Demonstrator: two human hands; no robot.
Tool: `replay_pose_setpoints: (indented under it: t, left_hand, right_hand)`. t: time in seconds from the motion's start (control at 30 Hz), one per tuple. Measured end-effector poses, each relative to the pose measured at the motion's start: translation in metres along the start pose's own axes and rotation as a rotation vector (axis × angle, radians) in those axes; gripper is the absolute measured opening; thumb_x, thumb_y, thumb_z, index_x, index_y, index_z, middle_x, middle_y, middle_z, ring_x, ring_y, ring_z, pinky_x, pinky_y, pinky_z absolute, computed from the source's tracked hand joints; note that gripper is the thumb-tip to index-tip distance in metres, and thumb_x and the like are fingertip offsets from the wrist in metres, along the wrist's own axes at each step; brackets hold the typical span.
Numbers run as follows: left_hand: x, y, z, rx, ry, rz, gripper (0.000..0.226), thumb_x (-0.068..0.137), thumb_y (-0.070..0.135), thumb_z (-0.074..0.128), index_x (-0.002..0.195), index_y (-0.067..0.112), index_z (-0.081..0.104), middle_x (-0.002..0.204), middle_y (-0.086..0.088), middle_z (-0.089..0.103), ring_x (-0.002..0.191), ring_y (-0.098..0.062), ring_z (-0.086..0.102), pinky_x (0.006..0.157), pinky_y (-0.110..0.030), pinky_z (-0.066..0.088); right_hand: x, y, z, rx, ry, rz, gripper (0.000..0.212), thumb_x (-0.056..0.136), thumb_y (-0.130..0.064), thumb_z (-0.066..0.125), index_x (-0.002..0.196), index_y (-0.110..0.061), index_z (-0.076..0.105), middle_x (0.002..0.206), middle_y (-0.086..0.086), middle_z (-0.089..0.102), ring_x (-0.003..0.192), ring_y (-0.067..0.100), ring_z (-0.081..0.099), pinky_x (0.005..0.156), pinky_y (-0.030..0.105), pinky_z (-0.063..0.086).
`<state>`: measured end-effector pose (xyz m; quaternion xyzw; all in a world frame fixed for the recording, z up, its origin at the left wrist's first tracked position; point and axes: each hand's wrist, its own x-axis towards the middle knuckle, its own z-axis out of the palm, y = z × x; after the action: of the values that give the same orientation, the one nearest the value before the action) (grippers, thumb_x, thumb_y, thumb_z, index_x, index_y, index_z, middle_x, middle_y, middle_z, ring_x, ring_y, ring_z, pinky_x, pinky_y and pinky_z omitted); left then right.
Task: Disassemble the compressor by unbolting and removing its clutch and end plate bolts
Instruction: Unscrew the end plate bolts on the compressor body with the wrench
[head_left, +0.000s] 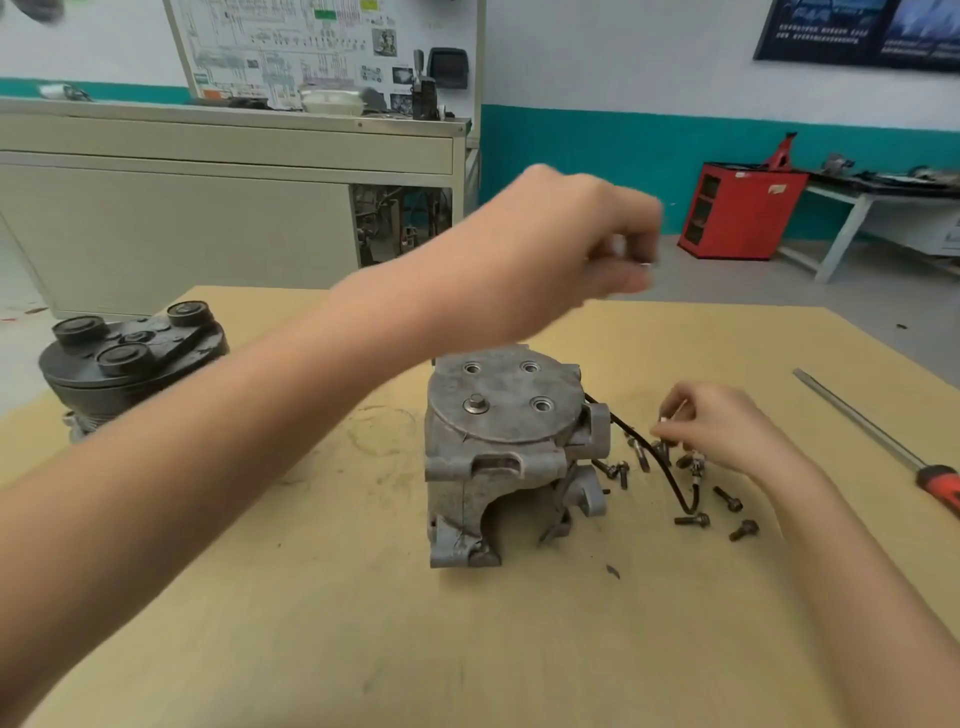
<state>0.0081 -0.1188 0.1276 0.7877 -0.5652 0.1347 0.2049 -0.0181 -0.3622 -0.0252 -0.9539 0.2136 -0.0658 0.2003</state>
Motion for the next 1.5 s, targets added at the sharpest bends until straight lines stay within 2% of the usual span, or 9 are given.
replay_pose_setpoints:
  t: [0.13,0.3,0.57,0.67,0.73,0.87,1.07,1.4,1.5]
  left_hand:
    - [0.004,-0.020,0.005,-0.080,-0.010,-0.223,0.023,0.095,0.025,0.060,0.073,0.027,0.053,0.067,0.010,0.061,0.059,-0.004,0.064,0.056,-0.010,0.049]
    - [0.023,-0.047,0.009,-0.007,0.127,-0.339,0.020,0.094,0.032,0.060,0.090,0.014,0.069,0.070,0.009,0.057,0.059,0.002,0.051,0.052,-0.014,0.036]
    - [0.039,-0.084,0.036,-0.047,0.285,-0.536,0.022,0.095,0.025,0.060,0.093,0.005,0.070,0.069,0.004,0.054,0.052,-0.003,0.049,0.049,-0.008,0.039]
    - [0.041,-0.099,0.045,-0.081,0.317,-0.616,0.025,0.096,0.023,0.059,0.102,0.001,0.068,0.084,-0.006,0.061,0.053,-0.010,0.054,0.056,-0.018,0.048]
    - [0.042,-0.108,0.050,-0.063,0.326,-0.661,0.026,0.097,0.023,0.058,0.103,0.000,0.068,0.083,-0.007,0.061,0.055,-0.015,0.056,0.062,-0.023,0.051]
    - [0.041,-0.118,0.054,0.021,0.336,-0.720,0.027,0.096,0.026,0.058,0.102,0.002,0.069,0.077,-0.006,0.058,0.069,-0.023,0.058,0.070,-0.030,0.048]
    - [0.031,-0.120,0.059,-0.020,0.303,-0.739,0.027,0.098,0.026,0.057,0.106,0.003,0.067,0.073,-0.006,0.060,0.064,-0.021,0.061,0.077,-0.033,0.056]
    - [0.036,-0.118,0.054,0.069,0.270,-0.682,0.019,0.096,0.021,0.059,0.101,0.003,0.062,0.076,-0.005,0.055,0.074,-0.027,0.063,0.075,-0.036,0.056]
    - [0.033,-0.121,0.062,0.179,0.219,-0.689,0.017,0.097,0.023,0.058,0.097,0.006,0.060,0.073,-0.002,0.049,0.070,-0.023,0.054,0.064,-0.032,0.043]
  right_hand:
    - [0.006,0.020,0.022,-0.125,-0.034,0.071,0.011,0.085,-0.027,0.067,0.084,-0.017,0.061,0.086,0.001,0.063,0.076,0.015,0.056,0.061,0.027,0.043]
    - [0.010,0.022,0.031,-0.158,-0.022,0.082,0.009,0.088,-0.025,0.064,0.082,-0.019,0.062,0.084,-0.001,0.063,0.076,0.014,0.054,0.065,0.027,0.043]
    - [-0.011,0.016,0.026,0.142,0.299,0.021,0.022,0.094,-0.021,0.056,0.097,-0.006,0.071,0.077,0.003,0.065,0.076,0.017,0.055,0.069,0.027,0.040]
    - [-0.035,-0.022,0.007,0.397,0.441,-0.168,0.022,0.093,-0.026,0.054,0.089,-0.014,0.073,0.054,-0.013,0.054,0.050,0.002,0.048,0.053,0.013,0.036]
    - [-0.057,-0.066,-0.008,0.551,0.409,-0.378,0.017,0.087,-0.039,0.055,0.087,-0.029,0.069,0.057,-0.013,0.056,0.051,-0.002,0.049,0.052,0.007,0.036]
    - [-0.072,-0.134,-0.007,0.285,0.199,-0.697,0.050,0.081,-0.049,0.060,0.126,-0.027,0.057,0.081,-0.012,0.060,0.070,-0.007,0.048,0.068,0.010,0.039]
    - [-0.069,-0.144,0.016,0.273,0.224,-0.777,0.021,0.086,-0.019,0.068,0.105,-0.014,0.073,0.093,0.002,0.065,0.092,0.018,0.055,0.082,0.037,0.046]
    - [-0.068,-0.127,0.015,0.434,0.312,-0.789,0.006,0.078,-0.007,0.075,0.084,-0.008,0.077,0.085,0.002,0.070,0.085,0.013,0.062,0.078,0.025,0.048]
    - [-0.069,-0.124,0.014,0.421,0.325,-0.803,0.005,0.077,-0.006,0.075,0.082,-0.007,0.076,0.085,0.002,0.071,0.084,0.015,0.063,0.077,0.027,0.049]
